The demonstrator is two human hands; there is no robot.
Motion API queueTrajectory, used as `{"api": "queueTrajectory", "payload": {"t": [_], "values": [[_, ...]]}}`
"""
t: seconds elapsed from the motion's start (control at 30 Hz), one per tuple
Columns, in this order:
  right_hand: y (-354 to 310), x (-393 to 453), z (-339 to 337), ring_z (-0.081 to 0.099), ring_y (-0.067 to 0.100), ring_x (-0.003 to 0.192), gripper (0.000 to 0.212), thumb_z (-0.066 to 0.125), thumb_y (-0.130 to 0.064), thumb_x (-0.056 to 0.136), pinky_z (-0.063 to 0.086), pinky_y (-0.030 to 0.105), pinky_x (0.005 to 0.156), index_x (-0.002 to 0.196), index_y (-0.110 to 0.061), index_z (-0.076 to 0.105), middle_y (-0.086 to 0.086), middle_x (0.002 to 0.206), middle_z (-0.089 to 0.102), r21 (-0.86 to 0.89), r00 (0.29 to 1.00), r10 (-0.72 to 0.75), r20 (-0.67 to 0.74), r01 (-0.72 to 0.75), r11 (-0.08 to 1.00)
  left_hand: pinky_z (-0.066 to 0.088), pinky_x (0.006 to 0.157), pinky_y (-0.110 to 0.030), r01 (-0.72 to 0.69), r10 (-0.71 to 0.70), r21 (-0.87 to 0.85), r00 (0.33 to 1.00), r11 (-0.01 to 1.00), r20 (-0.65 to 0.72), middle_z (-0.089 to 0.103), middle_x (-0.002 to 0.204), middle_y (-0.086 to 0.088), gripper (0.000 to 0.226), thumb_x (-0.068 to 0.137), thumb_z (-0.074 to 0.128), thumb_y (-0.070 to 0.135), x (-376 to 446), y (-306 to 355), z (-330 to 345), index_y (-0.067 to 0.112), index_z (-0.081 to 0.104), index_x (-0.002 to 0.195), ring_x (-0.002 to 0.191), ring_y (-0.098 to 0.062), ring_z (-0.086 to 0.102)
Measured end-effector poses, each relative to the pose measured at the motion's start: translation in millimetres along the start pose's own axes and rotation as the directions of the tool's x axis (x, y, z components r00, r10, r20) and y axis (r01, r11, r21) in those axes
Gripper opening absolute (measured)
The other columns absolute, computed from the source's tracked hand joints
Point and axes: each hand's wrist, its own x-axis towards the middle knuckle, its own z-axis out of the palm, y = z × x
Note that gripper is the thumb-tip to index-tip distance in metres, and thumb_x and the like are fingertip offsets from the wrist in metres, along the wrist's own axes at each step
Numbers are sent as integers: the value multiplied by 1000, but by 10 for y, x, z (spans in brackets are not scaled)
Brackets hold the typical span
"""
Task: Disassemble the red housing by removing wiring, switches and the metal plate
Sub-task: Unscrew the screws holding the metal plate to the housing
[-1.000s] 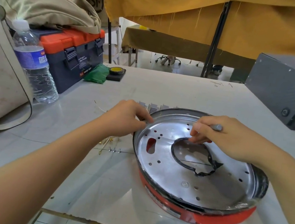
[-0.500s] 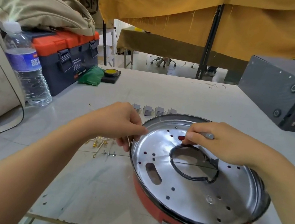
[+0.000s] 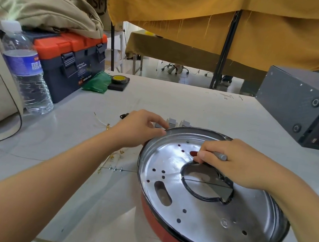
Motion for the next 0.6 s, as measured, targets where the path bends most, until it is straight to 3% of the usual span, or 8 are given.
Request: {"api": "queueTrajectory", "payload": {"t": [0.1,0.27,0.33,0.43,0.6], "values": [[-53,35,-2,50,11,64,33,37,-46,98,43,30,68,93,-23,60,2,74,61,-126,999,-22,40,27,992,42,45,-9,26,-23,-53,999,998,49,58,46,12,16,88,62,23,-23,-2,-38,28,69,102,41,1,53],[-81,122,-10,45,7,56,32,36,-46,98,36,22,58,94,-25,59,-2,66,54,-170,998,-24,64,34,985,50,57,-15,82,-60,-157,988,984,141,70,71,8,25,86,62,18,-88,-70,-93,24,65,109,62,-7,66],[-77,149,-22,52,8,63,33,35,-48,98,41,23,61,95,-25,60,0,75,61,-157,997,-26,75,38,987,51,59,-16,112,-71,-190,975,975,211,72,81,8,28,84,63,19,-116,-89,-125,27,62,111,68,-8,68],[-73,177,-60,59,15,78,33,36,-48,98,47,29,70,96,-27,61,0,90,66,-107,994,-15,109,27,994,50,58,-17,145,-75,-208,947,967,312,72,75,6,31,84,64,19,-162,-102,-158,27,57,113,65,-9,67],[-104,218,-99,55,0,74,24,38,-47,98,41,15,65,90,-37,59,-16,84,61,-80,987,-27,156,40,996,53,61,-18,154,-69,-170,905,973,420,74,74,3,35,84,66,21,-190,-96,-224,28,51,114,68,-10,69]]}}
